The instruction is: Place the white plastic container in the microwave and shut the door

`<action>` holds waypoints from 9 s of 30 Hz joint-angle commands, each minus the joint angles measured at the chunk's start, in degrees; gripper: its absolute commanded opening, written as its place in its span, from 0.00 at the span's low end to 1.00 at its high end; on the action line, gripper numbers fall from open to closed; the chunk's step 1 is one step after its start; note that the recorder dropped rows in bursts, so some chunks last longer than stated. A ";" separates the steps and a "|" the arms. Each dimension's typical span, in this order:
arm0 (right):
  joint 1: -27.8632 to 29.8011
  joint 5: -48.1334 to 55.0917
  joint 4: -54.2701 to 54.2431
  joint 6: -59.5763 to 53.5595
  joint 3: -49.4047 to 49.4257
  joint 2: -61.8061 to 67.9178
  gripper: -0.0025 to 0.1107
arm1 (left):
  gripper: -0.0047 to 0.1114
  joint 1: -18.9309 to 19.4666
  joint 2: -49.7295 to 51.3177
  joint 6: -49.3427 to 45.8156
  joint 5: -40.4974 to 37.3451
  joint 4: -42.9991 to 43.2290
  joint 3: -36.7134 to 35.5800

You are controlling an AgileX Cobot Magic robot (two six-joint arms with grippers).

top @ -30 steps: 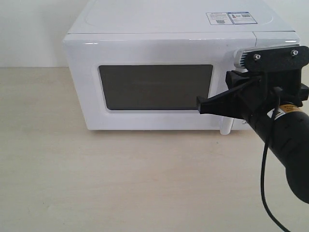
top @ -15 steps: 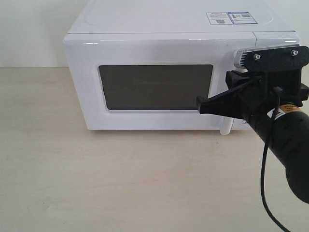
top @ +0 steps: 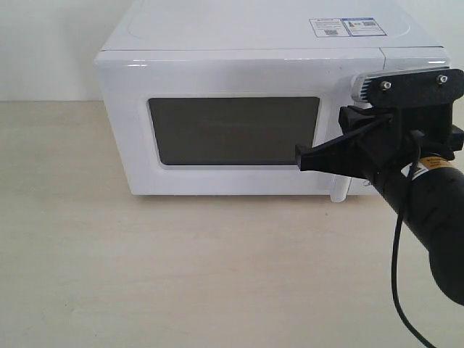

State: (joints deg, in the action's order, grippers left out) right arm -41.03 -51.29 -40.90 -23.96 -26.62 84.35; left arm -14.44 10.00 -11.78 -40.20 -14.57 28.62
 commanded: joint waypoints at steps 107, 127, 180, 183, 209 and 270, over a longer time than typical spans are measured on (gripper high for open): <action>41.38 70.70 37.44 23.02 26.62 -84.35 0.02 | 0.08 -0.10 -0.24 -0.21 0.12 0.24 -0.18; 41.38 70.81 37.18 23.49 26.62 -84.35 0.02 | 0.08 -0.10 -0.24 -0.21 0.12 0.24 -0.18; 41.38 71.33 37.18 23.48 26.62 -84.35 0.02 | 0.08 15.48 -7.87 -7.09 33.81 0.44 -24.53; 41.38 71.33 37.18 23.48 26.62 -84.35 0.02 | 0.08 15.48 -9.71 -7.09 33.81 0.44 -27.63; 41.38 71.33 37.18 23.48 26.62 -84.35 0.02 | 0.08 15.48 -10.00 6.71 23.02 0.73 -28.62; 41.38 70.86 36.96 23.48 26.62 -84.35 0.02 | 0.08 15.48 -10.00 8.80 23.20 8.37 -28.62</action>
State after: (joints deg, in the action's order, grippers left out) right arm 0.01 20.22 -3.93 -0.62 -0.22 0.29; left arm 0.80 0.22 -3.09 -16.89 -6.40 0.22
